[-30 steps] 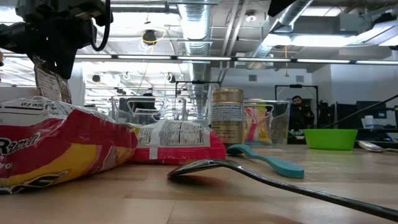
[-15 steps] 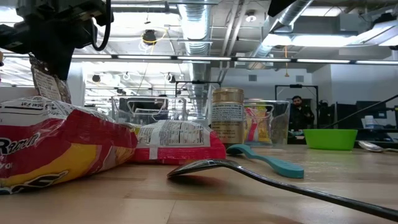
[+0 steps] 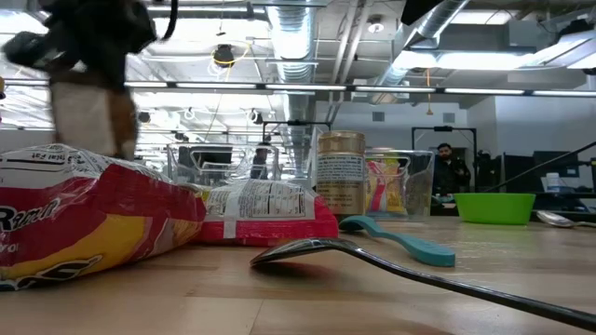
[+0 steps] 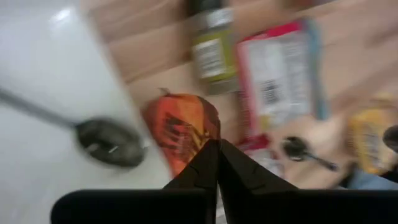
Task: Pick & Place Food Item
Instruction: Put the orange seasoning pack into the left transparent bin
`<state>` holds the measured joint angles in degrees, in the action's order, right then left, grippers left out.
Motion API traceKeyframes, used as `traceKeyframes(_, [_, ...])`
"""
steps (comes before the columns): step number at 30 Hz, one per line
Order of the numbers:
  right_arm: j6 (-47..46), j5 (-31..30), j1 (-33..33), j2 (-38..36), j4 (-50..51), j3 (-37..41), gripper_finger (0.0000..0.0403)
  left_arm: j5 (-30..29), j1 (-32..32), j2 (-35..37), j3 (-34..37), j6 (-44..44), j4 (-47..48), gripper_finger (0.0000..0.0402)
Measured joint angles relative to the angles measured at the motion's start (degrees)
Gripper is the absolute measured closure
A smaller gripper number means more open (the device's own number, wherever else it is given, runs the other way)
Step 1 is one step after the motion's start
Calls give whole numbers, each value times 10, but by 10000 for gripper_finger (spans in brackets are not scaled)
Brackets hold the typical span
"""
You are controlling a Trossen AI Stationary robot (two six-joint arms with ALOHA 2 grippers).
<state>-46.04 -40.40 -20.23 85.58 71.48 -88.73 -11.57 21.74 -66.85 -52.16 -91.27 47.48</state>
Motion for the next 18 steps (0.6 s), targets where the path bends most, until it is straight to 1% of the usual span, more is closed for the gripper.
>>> traceKeyframes(2, [1,0,0,0,0,0,403,-22,0,24,0,35,-27,401])
traceKeyframes(5, [10,0,0,0,0,0,403,-60,0,64,0,113,-81,401])
traceKeyframes(9, [17,0,0,0,-1,0,403,-105,0,118,0,251,-179,401])
traceKeyframes(13, [30,0,0,0,-2,0,403,-149,0,162,0,412,-288,401])
traceKeyframes(18, [30,0,0,0,-4,0,403,-186,0,198,0,636,-417,401])
